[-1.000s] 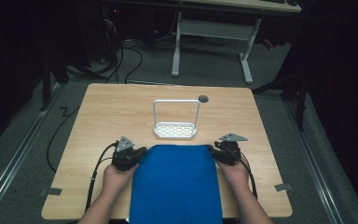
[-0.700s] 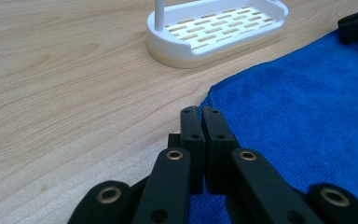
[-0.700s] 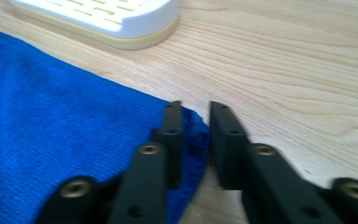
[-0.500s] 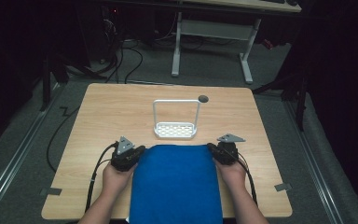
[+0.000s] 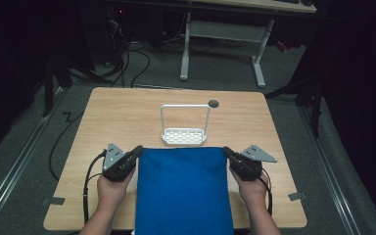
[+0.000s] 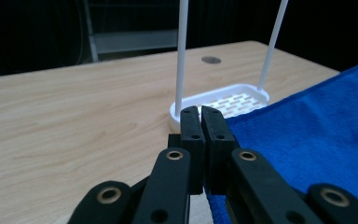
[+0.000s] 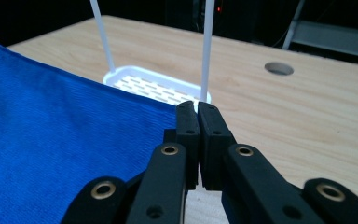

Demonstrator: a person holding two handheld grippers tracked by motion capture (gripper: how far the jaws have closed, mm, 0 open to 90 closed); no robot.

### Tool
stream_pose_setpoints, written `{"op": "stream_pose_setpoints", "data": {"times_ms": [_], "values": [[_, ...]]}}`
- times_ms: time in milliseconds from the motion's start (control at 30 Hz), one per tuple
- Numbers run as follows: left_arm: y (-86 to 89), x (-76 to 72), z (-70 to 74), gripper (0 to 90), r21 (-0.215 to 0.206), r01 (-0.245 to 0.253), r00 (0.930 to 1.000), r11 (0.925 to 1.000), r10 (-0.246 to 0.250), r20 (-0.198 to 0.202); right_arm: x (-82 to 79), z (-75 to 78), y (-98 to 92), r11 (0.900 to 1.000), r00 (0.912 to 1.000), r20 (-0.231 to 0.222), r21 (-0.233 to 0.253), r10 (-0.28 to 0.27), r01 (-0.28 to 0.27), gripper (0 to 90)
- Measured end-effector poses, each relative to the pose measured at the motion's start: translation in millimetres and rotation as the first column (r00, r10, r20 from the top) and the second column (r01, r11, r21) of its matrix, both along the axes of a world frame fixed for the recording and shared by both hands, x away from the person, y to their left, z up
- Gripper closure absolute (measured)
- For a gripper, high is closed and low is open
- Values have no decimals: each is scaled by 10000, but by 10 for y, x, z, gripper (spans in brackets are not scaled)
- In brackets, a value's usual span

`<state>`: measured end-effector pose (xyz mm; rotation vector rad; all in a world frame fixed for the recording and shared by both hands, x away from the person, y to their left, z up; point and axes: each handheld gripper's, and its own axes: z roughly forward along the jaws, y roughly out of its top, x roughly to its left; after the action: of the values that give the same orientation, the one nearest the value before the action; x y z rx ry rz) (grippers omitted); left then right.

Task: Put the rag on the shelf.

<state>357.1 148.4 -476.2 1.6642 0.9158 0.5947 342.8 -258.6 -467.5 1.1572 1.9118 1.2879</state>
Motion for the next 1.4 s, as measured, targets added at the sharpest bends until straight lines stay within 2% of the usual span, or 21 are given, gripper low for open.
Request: {"op": "stream_pose_setpoints", "data": {"times_ms": [100, 300, 400, 533, 667, 833, 1067, 1133, 1267, 1400], "values": [[23, -38, 64, 889, -202, -30, 9998, 9998, 34, 206, -29, 60, -18, 9999, 9997, 255, 138, -1, -3, 887], [11, -98, 209, 890, -344, 51, 9974, 9994, -26, 716, -100, 225, 14, 9993, 9965, 830, 355, 54, -84, 887], [0, -82, 284, 890, -463, 44, 9961, 9989, -3, 885, -130, 314, 42, 9994, 9934, 1142, 315, 116, -153, 888], [-5, -52, 391, 890, -633, -20, 9931, 9980, 94, 1172, -152, 435, 54, 9987, 9887, 1492, 469, 134, -207, 888], [-16, -30, 505, 890, -611, 12, 9910, 9981, 70, 1339, -141, 576, 46, 9971, 9840, 1779, 737, 40, -174, 888], [-4, 3, 692, 891, -638, 32, 9847, 9980, 79, 1741, -117, 783, 24, 9952, 9776, 2107, 958, -13, -193, 888], [24, 53, 941, 892, -739, -32, 9734, 9973, 201, 2283, -74, 1021, 40, 9960, 9649, 2626, 866, -6, -230, 888], [27, 60, 988, 891, -828, -51, 9702, 9966, 250, 2411, -73, 1072, 53, 9955, 9611, 2762, 916, -9, -254, 889], [37, 79, 1077, 891, -740, -112, 9635, 9972, 306, 2658, -70, 1178, 88, 9954, 9503, 3114, 908, 21, -320, 888], [65, 99, 1153, 892, -873, -197, 9608, 9960, 430, 2740, -53, 1271, 104, 9949, 9433, 3319, 974, -77, -261, 889]]}}
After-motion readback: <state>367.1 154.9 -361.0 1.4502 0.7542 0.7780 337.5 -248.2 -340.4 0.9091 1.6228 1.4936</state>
